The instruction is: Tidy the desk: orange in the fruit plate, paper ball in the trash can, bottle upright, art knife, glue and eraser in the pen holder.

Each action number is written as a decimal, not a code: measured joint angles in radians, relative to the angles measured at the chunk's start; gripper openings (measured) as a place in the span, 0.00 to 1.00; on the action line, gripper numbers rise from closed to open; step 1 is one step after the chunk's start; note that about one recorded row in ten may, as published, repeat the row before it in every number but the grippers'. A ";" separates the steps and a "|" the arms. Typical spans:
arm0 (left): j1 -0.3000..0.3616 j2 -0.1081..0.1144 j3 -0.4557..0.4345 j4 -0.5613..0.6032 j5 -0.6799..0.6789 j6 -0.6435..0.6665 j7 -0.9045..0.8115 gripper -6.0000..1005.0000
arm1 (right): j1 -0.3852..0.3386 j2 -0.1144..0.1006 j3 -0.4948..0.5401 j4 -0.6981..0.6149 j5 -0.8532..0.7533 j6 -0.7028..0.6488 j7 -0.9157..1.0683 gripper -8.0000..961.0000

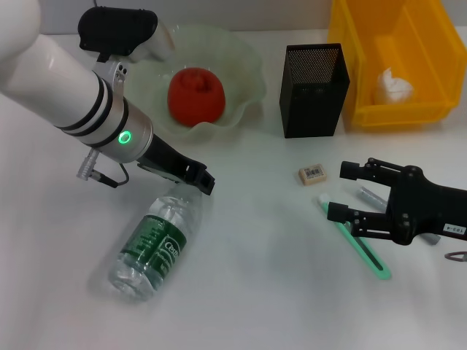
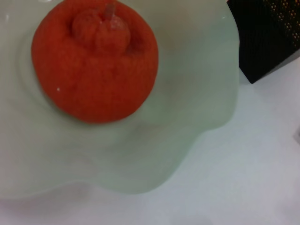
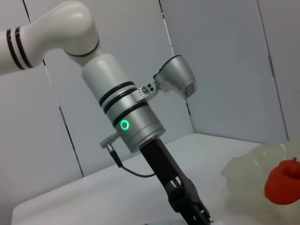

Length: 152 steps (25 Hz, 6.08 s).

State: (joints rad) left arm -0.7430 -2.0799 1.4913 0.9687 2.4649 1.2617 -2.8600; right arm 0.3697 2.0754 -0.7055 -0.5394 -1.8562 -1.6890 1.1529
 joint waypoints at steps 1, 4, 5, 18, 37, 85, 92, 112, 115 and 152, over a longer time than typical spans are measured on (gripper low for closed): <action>0.000 0.000 0.000 0.000 0.000 0.000 0.000 0.45 | 0.000 0.000 0.000 0.003 0.000 0.000 0.000 0.85; 0.056 0.002 0.037 0.111 -0.016 -0.001 0.011 0.44 | 0.000 0.000 0.004 0.010 0.000 -0.002 0.000 0.85; 0.101 0.004 0.049 0.194 -0.044 -0.001 0.036 0.44 | -0.001 0.000 0.007 0.013 0.004 -0.007 0.000 0.85; 0.387 0.011 -0.159 0.268 -0.704 -0.002 0.749 0.44 | 0.004 0.001 0.018 0.044 0.028 -0.025 0.019 0.85; 0.338 0.003 -0.287 -0.606 -1.460 0.221 2.084 0.44 | 0.030 0.003 0.037 0.165 0.113 -0.008 0.012 0.85; 0.435 0.116 -0.247 -0.569 -1.118 0.472 1.931 0.80 | 0.211 -0.037 -0.069 -0.852 -0.385 -0.209 1.037 0.85; 0.423 0.094 -0.246 -0.576 -1.096 0.432 1.926 0.80 | 0.336 0.004 -0.437 -0.970 -0.750 -0.190 1.326 0.85; 0.397 0.064 -0.242 -0.578 -1.091 0.344 1.914 0.80 | 0.399 0.012 -0.802 -0.588 -0.770 0.142 1.433 0.85; 0.393 0.061 -0.241 -0.578 -1.090 0.344 1.914 0.80 | 0.398 0.012 -0.840 -0.562 -0.760 0.179 1.452 0.85; 0.404 0.047 -0.248 -0.578 -1.090 0.339 1.914 0.80 | 0.320 0.010 -0.752 -0.801 -0.707 0.146 1.460 0.20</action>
State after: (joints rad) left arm -0.3387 -2.0330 1.2437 0.3903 1.3744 1.6004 -0.9463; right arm 0.6896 2.0855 -1.4580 -1.3406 -2.5632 -1.5428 2.6131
